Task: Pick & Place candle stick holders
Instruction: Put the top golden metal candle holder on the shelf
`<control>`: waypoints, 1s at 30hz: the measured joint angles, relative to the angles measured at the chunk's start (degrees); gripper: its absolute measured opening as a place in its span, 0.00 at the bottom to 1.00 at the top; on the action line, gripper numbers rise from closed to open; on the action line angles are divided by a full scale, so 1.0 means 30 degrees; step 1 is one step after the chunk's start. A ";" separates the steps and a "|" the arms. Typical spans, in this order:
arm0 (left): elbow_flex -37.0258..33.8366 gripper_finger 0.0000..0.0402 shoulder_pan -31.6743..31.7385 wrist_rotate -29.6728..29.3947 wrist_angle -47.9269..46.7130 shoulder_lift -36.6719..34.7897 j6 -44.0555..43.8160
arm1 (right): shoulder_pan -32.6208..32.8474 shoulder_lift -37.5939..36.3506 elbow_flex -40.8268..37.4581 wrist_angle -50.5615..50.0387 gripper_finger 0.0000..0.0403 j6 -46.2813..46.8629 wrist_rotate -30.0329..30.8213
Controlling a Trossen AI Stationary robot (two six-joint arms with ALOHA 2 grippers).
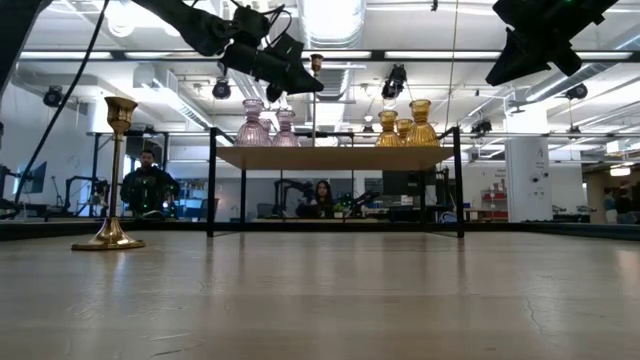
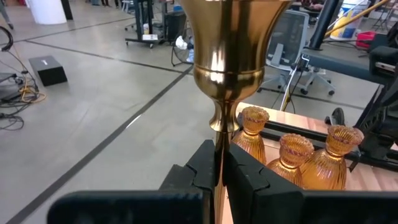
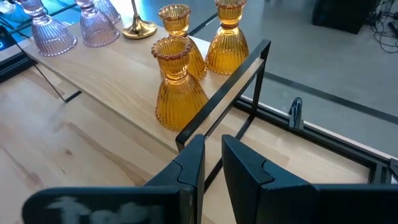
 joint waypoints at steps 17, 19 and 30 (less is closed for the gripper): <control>-0.0015 0.09 0.0000 0.0518 -0.0109 0.0000 -0.0085 | 0.0000 0.0000 0.0000 -0.0002 0.12 0.0000 -0.0007; -0.0022 0.09 0.0000 0.0530 -0.0163 0.0000 -0.0284 | 0.0000 0.0000 0.0000 -0.0002 0.12 0.0002 -0.0007; -0.0058 0.11 0.0000 0.0705 -0.1307 0.0000 -0.0179 | 0.0000 0.0000 0.0000 0.0005 0.12 0.0007 -0.0007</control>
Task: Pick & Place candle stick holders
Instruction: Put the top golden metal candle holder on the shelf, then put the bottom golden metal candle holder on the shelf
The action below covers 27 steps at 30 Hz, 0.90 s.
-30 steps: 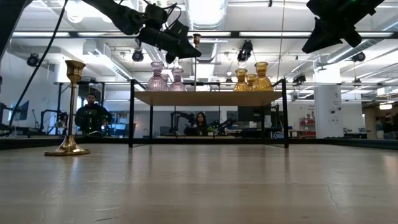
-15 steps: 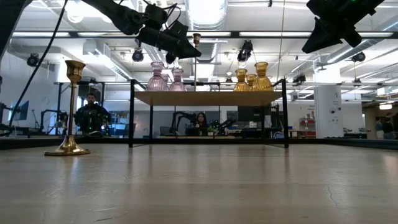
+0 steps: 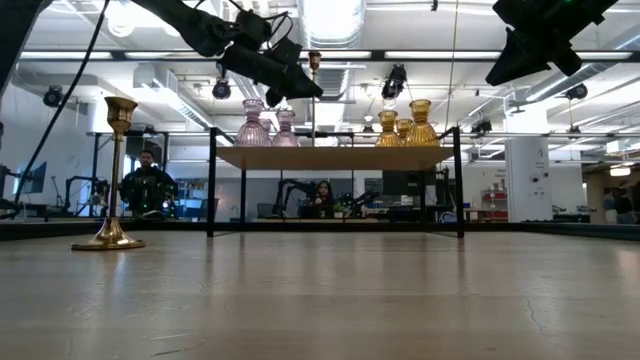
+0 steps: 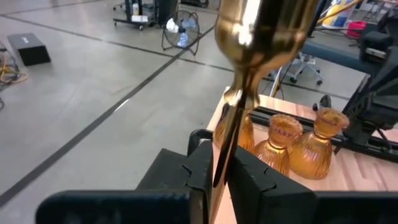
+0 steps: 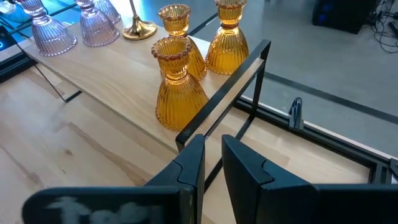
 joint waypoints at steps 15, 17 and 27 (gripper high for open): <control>0.0007 0.36 0.0075 0.0327 -0.0011 0.0000 0.0227 | 0.0000 0.0000 0.0000 0.0058 0.12 0.0000 -0.0015; 0.0007 0.40 0.0169 0.0327 -0.0191 -0.0031 0.0394 | 0.0000 0.0000 0.0000 0.0058 0.12 0.0000 -0.0015; 0.0036 0.47 0.0796 0.0133 -0.2632 -0.1369 0.1523 | 0.0000 0.0000 0.0007 0.0080 0.12 0.0007 -0.0045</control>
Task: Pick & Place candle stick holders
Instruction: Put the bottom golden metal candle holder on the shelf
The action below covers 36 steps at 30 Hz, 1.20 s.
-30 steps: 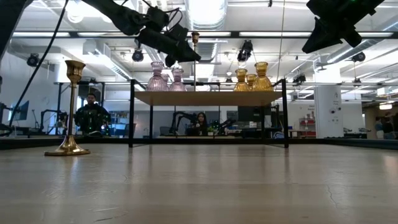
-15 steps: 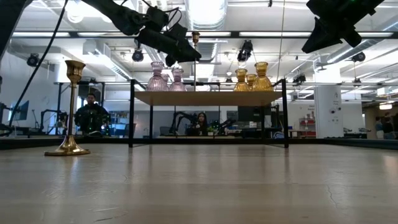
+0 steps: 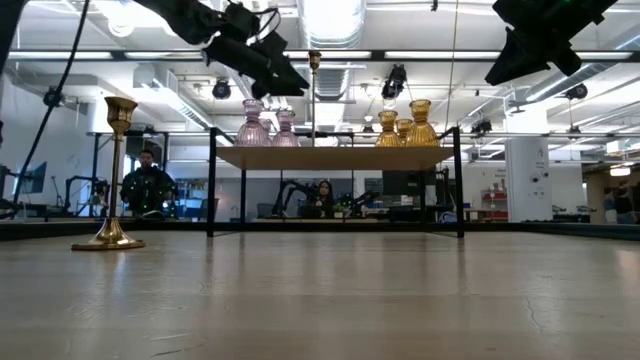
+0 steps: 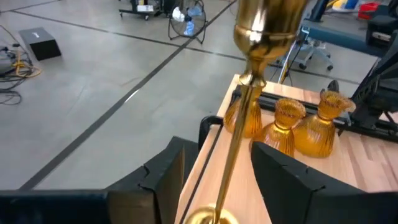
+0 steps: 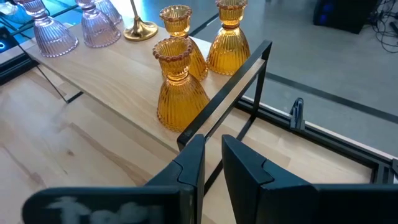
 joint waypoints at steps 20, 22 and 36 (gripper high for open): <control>0.0000 0.47 0.0841 -0.1640 -0.8730 -0.8532 0.0345 | 0.0000 0.0000 0.0000 0.0826 0.12 -0.0332 -0.0035; -0.0192 0.47 0.0611 -0.1518 -0.9357 -0.9605 -0.0136 | 0.0000 0.0000 0.0000 0.1598 0.12 -0.0957 -0.0033; -0.9411 0.46 -0.3429 -0.6077 -0.7517 -2.0103 -0.6395 | 0.0000 0.0022 0.1913 0.6540 0.12 -0.6375 -0.3564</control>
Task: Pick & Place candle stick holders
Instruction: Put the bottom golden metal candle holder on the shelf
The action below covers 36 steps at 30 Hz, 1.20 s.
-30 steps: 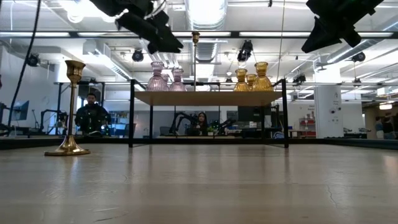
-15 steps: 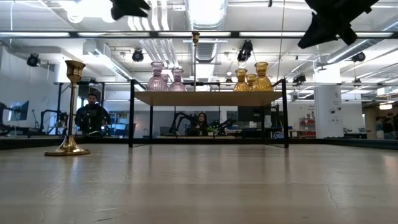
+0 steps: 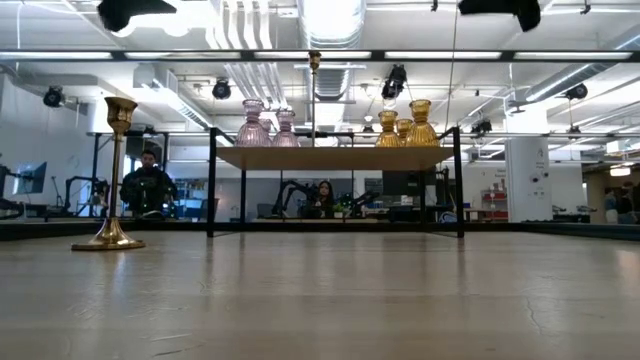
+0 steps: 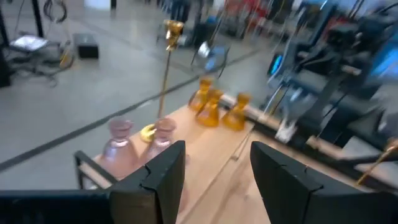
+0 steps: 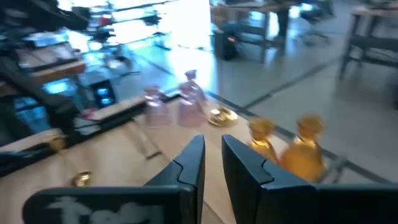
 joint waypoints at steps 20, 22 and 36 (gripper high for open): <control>-1.0992 0.46 -0.1311 -0.2929 0.7482 -0.4356 -0.4393 | 0.2609 0.3544 1.1282 -1.8089 0.02 0.1998 -0.6444; -1.1577 0.46 -0.1737 -0.3342 0.8294 -0.4355 -0.4553 | 0.2905 0.3722 1.1569 -1.8769 0.02 0.2302 -0.6447; -1.3357 0.46 -0.9903 -1.6021 0.7824 -0.4225 -0.2866 | 0.2980 0.2876 1.1913 -2.1914 0.02 0.2939 -0.6753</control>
